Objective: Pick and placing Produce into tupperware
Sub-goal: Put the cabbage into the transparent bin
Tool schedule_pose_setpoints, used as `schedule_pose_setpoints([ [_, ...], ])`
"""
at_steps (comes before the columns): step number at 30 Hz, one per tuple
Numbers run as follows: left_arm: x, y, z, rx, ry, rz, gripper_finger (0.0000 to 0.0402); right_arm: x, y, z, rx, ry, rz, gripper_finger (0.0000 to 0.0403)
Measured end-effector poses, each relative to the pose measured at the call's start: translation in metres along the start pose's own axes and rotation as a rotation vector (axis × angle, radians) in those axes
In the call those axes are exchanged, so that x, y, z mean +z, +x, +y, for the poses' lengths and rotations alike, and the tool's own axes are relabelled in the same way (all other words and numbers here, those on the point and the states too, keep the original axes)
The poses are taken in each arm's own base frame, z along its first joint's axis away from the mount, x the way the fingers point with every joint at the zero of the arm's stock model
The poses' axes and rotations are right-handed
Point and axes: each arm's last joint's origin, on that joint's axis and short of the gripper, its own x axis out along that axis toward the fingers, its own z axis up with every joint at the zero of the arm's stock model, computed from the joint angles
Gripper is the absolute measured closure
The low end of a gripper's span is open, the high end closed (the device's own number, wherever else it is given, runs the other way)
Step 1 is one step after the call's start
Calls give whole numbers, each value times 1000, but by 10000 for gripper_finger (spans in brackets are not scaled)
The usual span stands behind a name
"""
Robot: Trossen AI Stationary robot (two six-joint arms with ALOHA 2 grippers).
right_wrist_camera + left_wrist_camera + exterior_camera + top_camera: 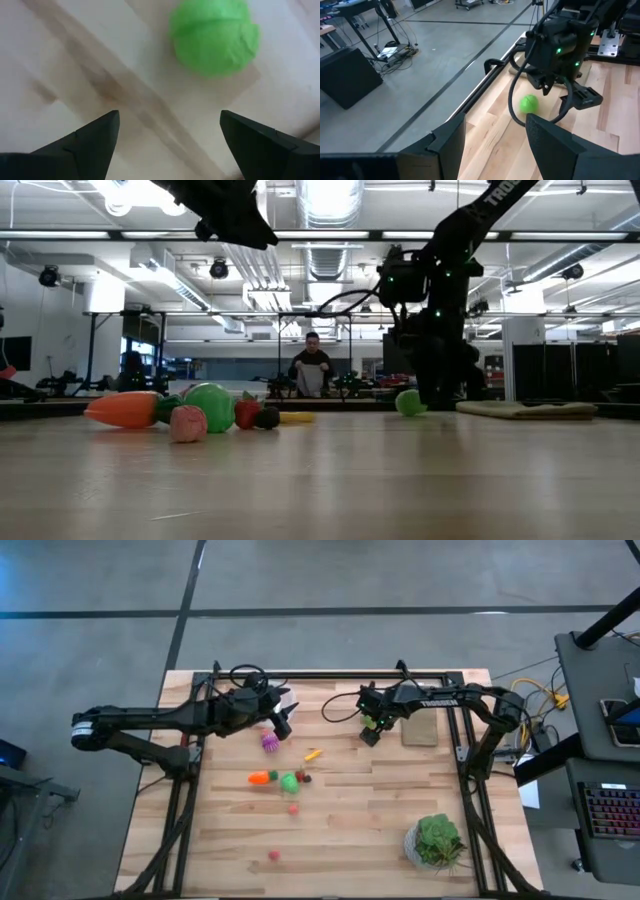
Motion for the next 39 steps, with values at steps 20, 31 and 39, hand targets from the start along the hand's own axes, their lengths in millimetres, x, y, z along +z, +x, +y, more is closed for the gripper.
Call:
schedule_pose_setpoints([
  [20, 0, 0, 0, -1, -23, 0, 209, 88, 24, 1, -66, -91, 34, 60],
  [31, 0, 0, 0, -1, -21, 2, 209, 110, 20, 6, -69, -141, 36, 60],
  [39, -1, 0, 0, -1, -20, 4, 209, 103, 24, 5, -79, -128, 94, 69],
])
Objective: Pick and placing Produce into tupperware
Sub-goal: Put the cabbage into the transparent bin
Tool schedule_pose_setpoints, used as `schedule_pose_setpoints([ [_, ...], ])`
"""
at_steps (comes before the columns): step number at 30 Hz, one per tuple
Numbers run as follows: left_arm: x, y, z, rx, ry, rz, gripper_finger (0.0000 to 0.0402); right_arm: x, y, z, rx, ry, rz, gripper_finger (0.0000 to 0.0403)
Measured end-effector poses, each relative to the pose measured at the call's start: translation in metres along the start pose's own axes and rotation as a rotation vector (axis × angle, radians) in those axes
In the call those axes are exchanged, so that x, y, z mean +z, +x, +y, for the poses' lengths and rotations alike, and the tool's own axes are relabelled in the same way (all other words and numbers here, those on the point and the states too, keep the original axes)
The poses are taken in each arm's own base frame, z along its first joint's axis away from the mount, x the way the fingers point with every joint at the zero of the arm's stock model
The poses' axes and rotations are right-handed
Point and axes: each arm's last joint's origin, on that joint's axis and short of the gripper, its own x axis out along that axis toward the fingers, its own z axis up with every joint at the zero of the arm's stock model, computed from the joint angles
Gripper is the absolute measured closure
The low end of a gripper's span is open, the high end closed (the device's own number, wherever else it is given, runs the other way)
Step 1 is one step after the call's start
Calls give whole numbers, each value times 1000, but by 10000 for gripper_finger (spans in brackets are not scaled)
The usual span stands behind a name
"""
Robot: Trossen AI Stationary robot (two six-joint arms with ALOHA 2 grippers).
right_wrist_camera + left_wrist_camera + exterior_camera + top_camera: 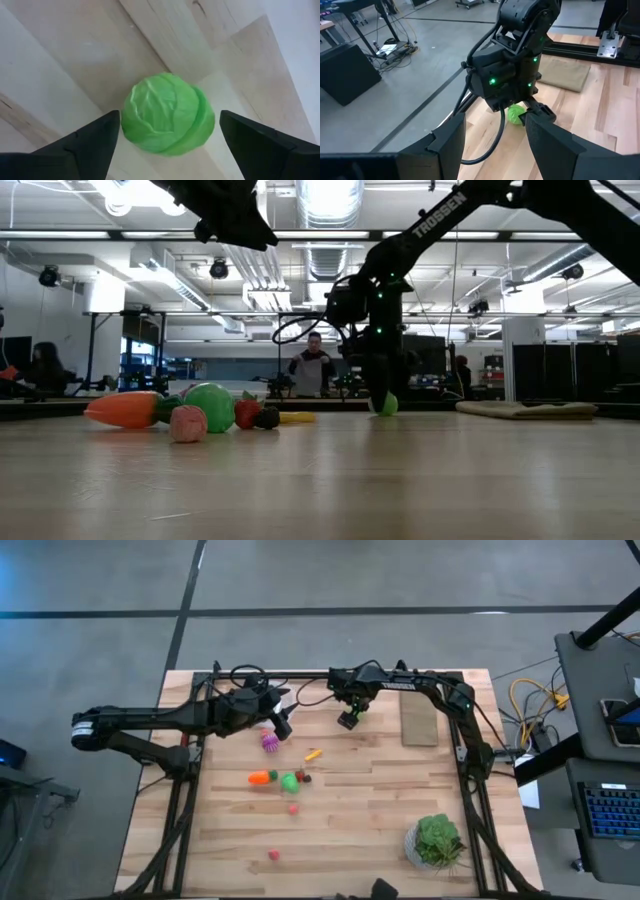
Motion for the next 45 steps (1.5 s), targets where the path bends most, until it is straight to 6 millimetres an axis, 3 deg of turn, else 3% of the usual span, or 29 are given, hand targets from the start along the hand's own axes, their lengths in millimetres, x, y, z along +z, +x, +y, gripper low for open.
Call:
schedule_pose_setpoints([
  [30, -2, 0, 0, 1, 12, 22, 209, 3, 0, 0, 55, 64, -19, 78],
  [40, -2, 0, 0, 5, 12, 22, 209, 2, 0, -1, 55, 65, -19, 160],
  [45, -2, 0, 0, 5, 12, 22, 209, 2, 0, -1, 55, 64, -19, 162],
])
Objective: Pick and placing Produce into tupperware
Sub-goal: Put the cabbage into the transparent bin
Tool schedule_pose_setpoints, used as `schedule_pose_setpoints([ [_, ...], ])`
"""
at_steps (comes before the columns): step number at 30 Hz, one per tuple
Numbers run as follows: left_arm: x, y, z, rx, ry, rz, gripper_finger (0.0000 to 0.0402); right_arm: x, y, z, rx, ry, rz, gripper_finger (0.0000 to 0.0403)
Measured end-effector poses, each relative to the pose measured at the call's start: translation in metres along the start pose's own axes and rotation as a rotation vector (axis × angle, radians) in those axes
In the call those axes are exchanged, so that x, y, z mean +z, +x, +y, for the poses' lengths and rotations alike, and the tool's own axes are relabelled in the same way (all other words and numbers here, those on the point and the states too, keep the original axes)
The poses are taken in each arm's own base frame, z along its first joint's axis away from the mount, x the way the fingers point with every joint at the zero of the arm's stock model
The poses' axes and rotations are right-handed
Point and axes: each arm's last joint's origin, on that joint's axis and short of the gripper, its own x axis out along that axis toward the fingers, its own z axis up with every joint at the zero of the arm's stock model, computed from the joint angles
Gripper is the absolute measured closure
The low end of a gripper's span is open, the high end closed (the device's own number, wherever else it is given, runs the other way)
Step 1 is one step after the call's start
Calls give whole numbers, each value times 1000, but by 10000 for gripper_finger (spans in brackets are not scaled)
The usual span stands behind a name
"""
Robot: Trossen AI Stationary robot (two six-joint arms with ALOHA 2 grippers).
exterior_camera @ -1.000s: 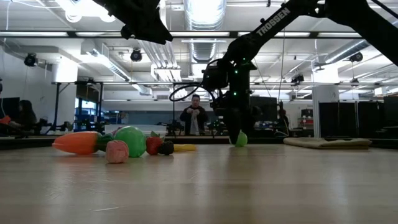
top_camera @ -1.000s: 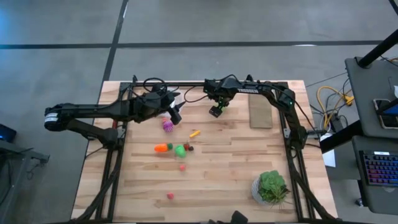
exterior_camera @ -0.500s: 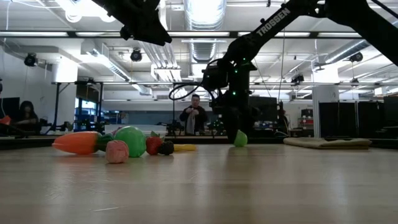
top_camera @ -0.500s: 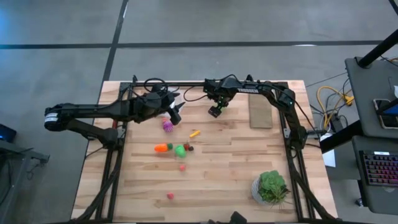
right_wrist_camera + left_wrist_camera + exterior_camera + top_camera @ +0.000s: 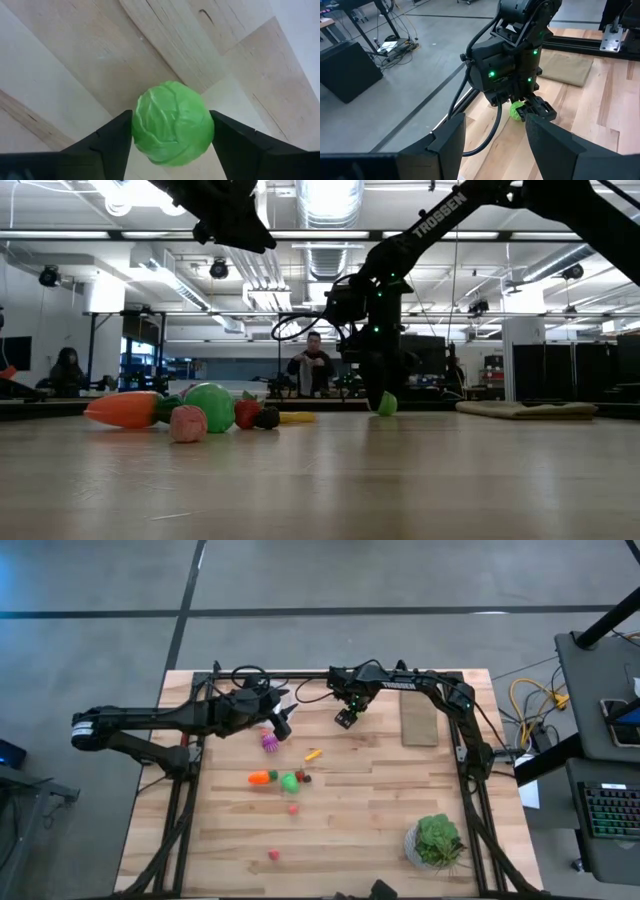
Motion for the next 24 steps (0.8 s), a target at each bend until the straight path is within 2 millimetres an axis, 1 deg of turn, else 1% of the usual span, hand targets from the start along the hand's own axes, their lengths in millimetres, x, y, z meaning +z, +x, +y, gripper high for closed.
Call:
schedule_pose_setpoints([
  [4, 0, 0, 0, 0, 0, 0, 209, -1, -1, 0, 9, 0, 9, 140],
  [7, 0, 0, 0, 4, -1, -1, 209, 2, -6, 2, 48, 7, 13, 131],
  [10, 3, -4, 3, 22, -6, -13, 209, 9, -21, 7, 63, 1, -30, 134],
  [12, 5, -8, 5, 31, -12, -24, 209, 18, -37, 12, 94, -8, -87, 140],
  [17, 5, -27, 16, 53, -12, -20, 209, 43, -80, 24, 227, -33, -264, 151],
  [19, 5, -38, 23, 63, -37, -13, 209, 51, -90, 25, 250, -36, -305, 153],
  [20, 4, -44, 26, 81, -56, -6, 209, 54, -94, 25, 250, -34, -315, 154],
  [22, 4, -54, 32, 104, -99, -19, 209, 55, -94, 22, 218, -24, -286, 154],
  [24, 1, -62, 37, 104, -118, -29, 209, 51, -87, 16, 153, -8, -208, 152],
])
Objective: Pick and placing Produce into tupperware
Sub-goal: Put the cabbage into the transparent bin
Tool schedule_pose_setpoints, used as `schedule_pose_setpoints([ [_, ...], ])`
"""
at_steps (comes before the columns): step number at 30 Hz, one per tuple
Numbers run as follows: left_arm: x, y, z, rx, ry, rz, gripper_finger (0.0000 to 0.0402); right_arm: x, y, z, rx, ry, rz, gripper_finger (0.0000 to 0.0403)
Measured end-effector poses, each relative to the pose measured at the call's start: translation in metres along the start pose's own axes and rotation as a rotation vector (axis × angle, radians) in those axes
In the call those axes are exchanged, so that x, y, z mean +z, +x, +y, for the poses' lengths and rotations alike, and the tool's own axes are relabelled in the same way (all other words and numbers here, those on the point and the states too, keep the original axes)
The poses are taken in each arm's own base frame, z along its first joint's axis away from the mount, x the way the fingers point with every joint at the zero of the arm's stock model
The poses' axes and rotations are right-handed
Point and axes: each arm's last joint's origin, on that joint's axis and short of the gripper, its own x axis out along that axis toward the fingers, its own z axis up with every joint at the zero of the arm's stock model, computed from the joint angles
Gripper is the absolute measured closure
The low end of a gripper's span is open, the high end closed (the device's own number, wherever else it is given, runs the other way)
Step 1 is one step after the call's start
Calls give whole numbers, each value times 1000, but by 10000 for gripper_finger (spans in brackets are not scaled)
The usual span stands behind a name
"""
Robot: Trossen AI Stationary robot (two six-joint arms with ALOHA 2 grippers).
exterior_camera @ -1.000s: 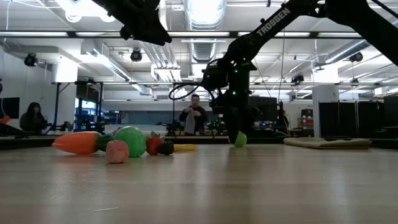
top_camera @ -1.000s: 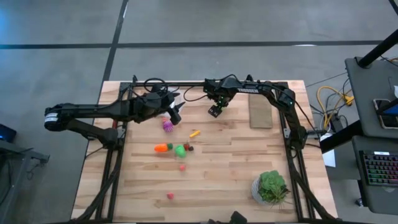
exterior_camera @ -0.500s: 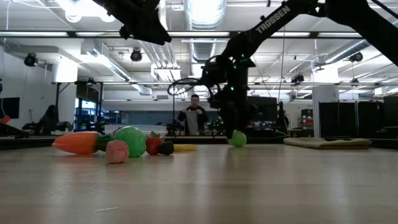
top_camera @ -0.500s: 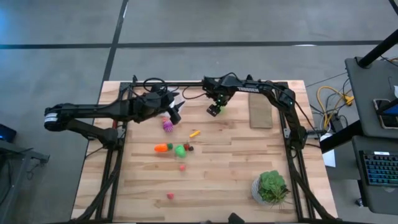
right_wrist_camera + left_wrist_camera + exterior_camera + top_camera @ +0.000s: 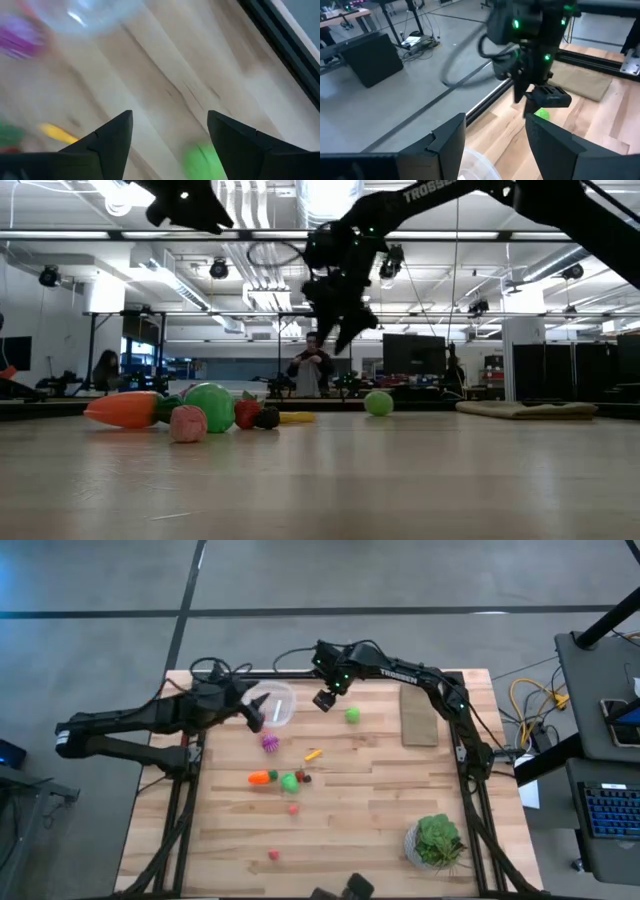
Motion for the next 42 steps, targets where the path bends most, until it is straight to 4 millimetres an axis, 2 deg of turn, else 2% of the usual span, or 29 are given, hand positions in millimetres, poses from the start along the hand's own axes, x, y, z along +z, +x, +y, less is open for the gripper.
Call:
schedule_pose_setpoints([
  [3, 1, -4, 3, -3, -13, -19, 209, -10, 18, -13, -66, 48, 149, 142],
  [6, 0, -2, 1, -2, -6, -9, 209, -16, 36, -16, -86, 69, 221, 126],
  [10, -3, 3, -3, -3, 8, 10, 209, -18, 42, -11, -139, 50, 230, 104],
  [13, -5, 6, -6, -13, 21, 24, 209, -22, 48, -16, -194, 56, 272, 87],
  [17, -6, 7, -9, -19, 28, 30, 209, -28, 50, -22, -255, 59, 324, 72],
  [26, -9, 5, -7, -15, 50, 63, 209, -37, 62, -18, -176, 4, 377, 60],
  [32, -9, 4, -6, -16, 48, 60, 209, -46, 61, -19, -177, -43, 432, 60],
  [38, -9, 5, -6, -14, 50, 62, 209, -58, 63, -21, -155, 46, 477, 60],
  [42, -10, 5, -6, -13, 50, 61, 209, -58, 66, -20, -134, 137, 434, 64],
])
